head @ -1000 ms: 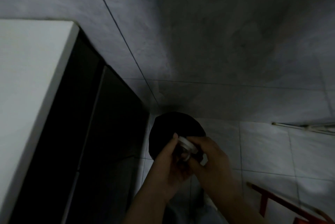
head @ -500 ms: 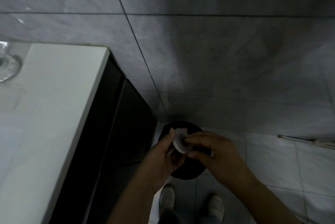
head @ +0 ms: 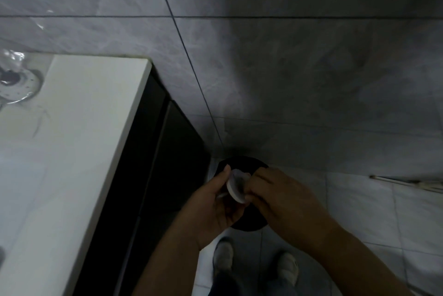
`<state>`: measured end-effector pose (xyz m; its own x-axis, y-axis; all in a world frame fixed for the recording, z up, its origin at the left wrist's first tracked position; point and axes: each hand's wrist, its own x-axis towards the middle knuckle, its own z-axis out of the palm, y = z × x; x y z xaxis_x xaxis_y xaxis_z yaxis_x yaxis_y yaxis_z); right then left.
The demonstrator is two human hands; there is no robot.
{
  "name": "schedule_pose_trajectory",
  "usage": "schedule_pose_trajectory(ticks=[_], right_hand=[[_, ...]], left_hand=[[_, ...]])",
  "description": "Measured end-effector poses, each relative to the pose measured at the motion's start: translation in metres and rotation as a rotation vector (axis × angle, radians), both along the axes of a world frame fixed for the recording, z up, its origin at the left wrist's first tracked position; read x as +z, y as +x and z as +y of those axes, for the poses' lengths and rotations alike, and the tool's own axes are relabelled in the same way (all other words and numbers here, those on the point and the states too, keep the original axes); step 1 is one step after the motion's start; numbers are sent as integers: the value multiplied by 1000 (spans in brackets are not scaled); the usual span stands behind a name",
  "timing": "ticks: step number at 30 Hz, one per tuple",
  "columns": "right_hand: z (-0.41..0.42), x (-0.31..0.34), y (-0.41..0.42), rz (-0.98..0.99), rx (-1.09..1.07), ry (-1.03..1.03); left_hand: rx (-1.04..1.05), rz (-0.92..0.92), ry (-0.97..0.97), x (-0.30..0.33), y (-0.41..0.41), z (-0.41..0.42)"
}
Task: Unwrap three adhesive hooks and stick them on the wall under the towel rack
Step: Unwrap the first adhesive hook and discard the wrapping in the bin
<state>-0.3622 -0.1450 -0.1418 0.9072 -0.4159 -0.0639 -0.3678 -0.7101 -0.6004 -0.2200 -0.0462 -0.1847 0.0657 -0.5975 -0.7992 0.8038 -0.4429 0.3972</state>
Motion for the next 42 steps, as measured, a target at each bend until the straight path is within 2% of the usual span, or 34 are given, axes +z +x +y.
schedule_pose_trajectory(ticks=[3, 7, 11, 16, 19, 24, 29, 37, 42], right_hand=[[8, 4, 2, 22, 10, -74], [10, -2, 0, -26, -138, 227], [14, -4, 1, -159, -339, 424], [21, -8, 7, -282, -398, 683], [25, -10, 10, -336, -436, 760], [28, -15, 16, -336, -519, 829], [29, -19, 22, -324, -585, 797], [22, -34, 27, -281, -695, 768], [8, -53, 21, -219, -725, 728]], left_hand=[[24, -58, 60, 3, 0, -2], [-7, -172, 35, 8, -3, -5], [-82, -300, -72, 13, -12, -1], [-75, -364, -143, 12, -21, 3], [-65, -394, -171, 11, -20, 5], [-44, -444, -190, 11, -20, 5], [57, -469, -190, 5, -25, 2], [191, -431, -201, 0, -32, -3], [273, -358, -121, -5, -29, -4]])
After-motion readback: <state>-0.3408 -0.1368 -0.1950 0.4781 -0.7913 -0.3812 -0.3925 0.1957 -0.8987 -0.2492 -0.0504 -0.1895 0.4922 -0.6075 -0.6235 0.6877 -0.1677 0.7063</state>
